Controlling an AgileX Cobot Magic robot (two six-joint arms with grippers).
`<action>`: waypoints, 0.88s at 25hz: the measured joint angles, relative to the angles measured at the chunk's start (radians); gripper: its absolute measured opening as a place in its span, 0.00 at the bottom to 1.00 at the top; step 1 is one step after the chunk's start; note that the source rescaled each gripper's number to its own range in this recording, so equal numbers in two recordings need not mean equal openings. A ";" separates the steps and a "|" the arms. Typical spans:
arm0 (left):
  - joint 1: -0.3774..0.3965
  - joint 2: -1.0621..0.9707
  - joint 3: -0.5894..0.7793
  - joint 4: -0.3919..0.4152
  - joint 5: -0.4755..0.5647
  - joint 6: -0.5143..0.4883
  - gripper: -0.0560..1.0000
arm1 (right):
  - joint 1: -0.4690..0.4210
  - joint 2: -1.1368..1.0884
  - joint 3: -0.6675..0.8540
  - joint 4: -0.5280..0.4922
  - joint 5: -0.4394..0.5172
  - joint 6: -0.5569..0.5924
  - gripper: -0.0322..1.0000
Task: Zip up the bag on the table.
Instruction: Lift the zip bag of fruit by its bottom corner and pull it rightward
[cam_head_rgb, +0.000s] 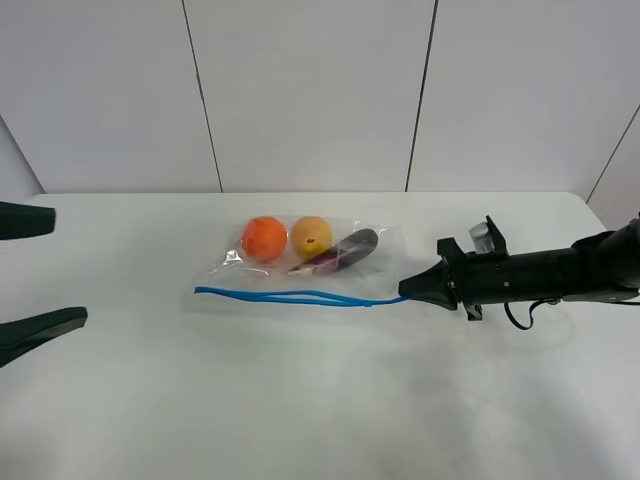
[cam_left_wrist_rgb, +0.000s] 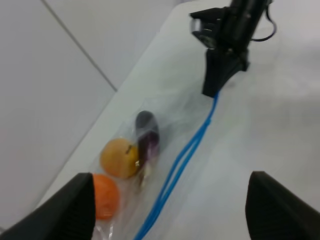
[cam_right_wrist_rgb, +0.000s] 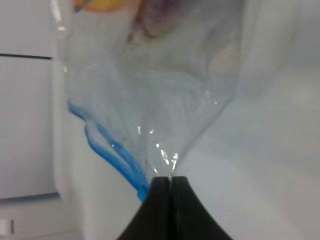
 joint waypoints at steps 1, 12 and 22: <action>0.000 0.035 0.000 -0.026 0.000 0.044 1.00 | 0.000 0.000 -0.006 0.001 0.010 0.000 0.03; 0.000 0.368 0.000 -0.543 -0.022 0.591 1.00 | 0.000 -0.067 -0.054 0.007 0.038 0.017 0.03; -0.398 0.637 -0.044 -0.663 -0.493 1.015 1.00 | 0.000 -0.083 -0.055 0.007 0.039 0.025 0.03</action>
